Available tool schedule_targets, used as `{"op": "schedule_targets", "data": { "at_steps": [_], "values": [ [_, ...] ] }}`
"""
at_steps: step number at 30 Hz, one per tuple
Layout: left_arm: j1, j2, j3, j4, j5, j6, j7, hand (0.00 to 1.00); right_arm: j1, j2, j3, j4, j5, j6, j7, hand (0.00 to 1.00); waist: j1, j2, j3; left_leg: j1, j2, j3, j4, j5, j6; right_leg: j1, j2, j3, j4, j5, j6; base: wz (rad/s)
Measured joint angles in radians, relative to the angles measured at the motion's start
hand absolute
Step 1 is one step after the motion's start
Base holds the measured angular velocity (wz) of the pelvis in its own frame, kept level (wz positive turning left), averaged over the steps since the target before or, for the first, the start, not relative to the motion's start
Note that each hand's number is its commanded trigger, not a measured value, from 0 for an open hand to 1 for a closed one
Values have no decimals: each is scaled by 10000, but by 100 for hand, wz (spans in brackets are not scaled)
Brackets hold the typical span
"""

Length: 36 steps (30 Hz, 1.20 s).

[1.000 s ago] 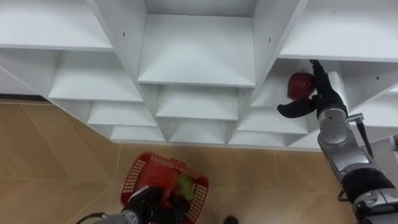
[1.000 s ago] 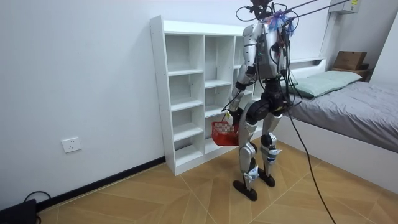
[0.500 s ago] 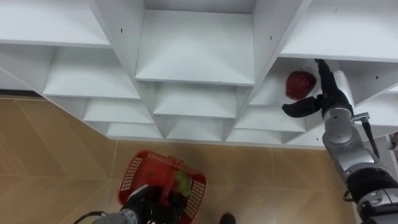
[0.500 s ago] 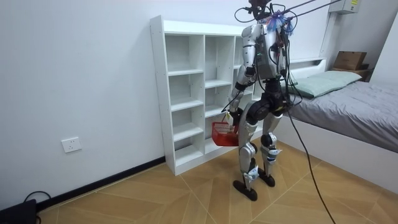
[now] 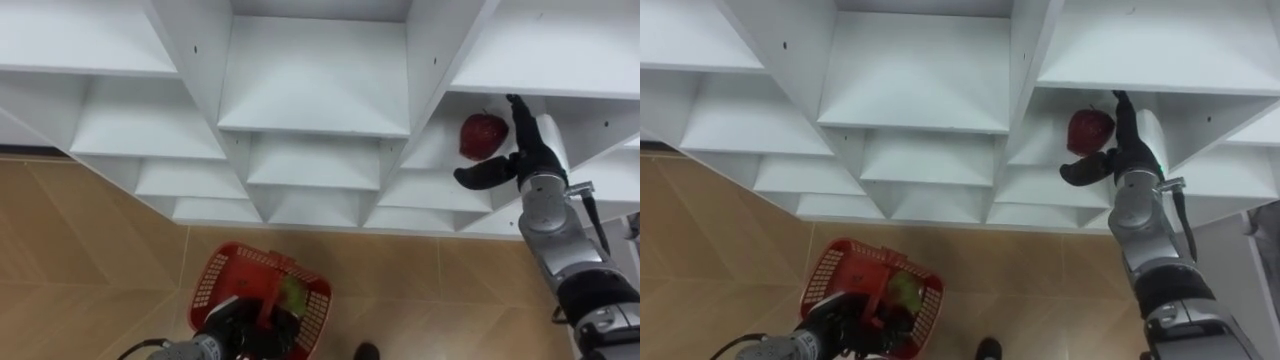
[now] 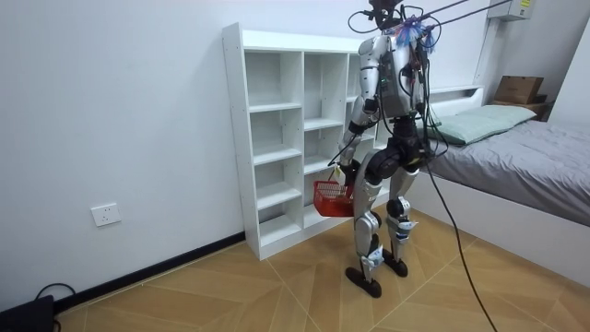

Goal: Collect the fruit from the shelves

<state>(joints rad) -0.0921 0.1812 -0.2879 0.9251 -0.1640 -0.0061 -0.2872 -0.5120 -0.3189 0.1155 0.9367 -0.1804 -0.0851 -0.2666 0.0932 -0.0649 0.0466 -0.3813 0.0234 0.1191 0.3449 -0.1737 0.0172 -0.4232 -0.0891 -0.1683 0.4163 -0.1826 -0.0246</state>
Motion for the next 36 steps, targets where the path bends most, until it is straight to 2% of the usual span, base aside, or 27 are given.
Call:
{"op": "schedule_targets", "data": {
  "at_steps": [9, 22, 25, 29, 36],
  "values": [
    [-88, -20, -36, 1, 0, 1, 0, 100, -5, 0, 12, 8, -176, 1, 90, 0, 205, 74, -7, -14, -7, 72, -25, 15, -13, -145, -17, 17, 151, -2, -7, -3],
    [-74, -27, -121, 19, 3, 1, 21, 100, -19, -1, 42, 87, -206, 1, 204, 0, 241, 60, 1, -15, -34, 68, -43, 33, 6, -140, -56, 29, 141, -3, -5, 0],
    [-69, -26, -120, 19, 3, 1, 23, 100, -70, -1, 101, 318, -210, 17, 219, 0, 242, 42, 12, -15, -35, 65, -43, 38, 6, -135, -58, 24, 142, -4, -5, 0],
    [-68, -22, -120, 18, 3, 1, 20, 100, -194, 0, 156, 343, -207, 211, 265, 0, 248, -10, 86, -15, -37, 66, -33, 43, 8, -139, -59, 41, 131, -6, -5, 0],
    [-76, 1, -120, 16, 3, 1, 15, 100, -242, 0, 183, 345, -207, 216, 264, 0, 273, -17, 92, -78, -38, 39, -43, 43, 8, -145, -49, 14, 12, -9, 4, 0]
  ]
}}
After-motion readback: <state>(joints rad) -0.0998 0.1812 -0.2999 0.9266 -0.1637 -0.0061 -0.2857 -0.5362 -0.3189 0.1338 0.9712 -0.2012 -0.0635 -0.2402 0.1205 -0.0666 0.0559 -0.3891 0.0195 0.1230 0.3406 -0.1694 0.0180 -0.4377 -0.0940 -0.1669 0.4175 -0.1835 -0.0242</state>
